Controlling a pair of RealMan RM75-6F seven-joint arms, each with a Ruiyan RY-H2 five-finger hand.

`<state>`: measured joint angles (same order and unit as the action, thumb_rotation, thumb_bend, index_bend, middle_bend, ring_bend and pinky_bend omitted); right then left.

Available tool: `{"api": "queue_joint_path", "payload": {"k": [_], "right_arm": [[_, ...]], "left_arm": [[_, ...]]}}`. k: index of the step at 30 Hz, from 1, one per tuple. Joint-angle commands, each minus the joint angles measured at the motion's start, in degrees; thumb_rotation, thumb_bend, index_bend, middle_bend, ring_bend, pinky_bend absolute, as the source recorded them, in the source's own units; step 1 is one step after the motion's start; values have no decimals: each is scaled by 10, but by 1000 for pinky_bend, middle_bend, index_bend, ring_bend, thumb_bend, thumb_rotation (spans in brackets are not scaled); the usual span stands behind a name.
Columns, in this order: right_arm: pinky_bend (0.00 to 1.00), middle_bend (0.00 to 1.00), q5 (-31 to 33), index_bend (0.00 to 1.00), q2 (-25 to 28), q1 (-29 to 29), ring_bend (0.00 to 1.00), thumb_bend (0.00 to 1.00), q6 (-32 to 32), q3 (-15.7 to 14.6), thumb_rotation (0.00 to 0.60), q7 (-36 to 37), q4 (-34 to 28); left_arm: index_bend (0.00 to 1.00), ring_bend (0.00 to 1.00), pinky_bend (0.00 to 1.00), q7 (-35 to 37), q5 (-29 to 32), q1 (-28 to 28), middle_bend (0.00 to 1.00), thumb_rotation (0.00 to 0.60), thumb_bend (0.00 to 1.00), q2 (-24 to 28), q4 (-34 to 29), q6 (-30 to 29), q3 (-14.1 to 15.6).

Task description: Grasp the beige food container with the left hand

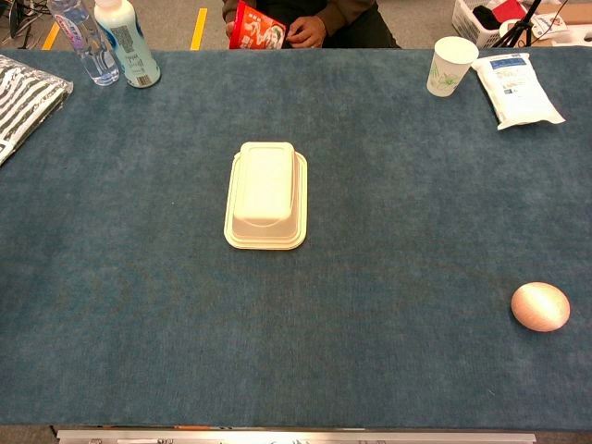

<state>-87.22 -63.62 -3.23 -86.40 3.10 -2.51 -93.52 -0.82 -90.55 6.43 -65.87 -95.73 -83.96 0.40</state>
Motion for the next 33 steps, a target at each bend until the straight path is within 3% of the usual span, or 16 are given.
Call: {"api": "queue_joint_path", "payload": {"k": [1,12,23,33], "right_arm": [[255,362,0,251,0,0,263,208,0,0,600,1,1],[255,362,2,250,12,-16,263,208,13,12,600,-10,-11],[255,363,-26,250,24,-34,263,184,26,9,600,-22,-57],[255,362,-46,250,28,-31,263,159,18,-2,600,-29,-75]], "left_arm": [[200,177,209,-1,-4,3,211,600,397,-1,3,2,1],[200,177,208,74,-53,53,210,600,397,2,31,50,6],[205,177,208,197,-122,163,212,600,393,-29,77,136,10],[205,177,207,266,-118,260,218,600,255,-99,102,216,-9]]}}
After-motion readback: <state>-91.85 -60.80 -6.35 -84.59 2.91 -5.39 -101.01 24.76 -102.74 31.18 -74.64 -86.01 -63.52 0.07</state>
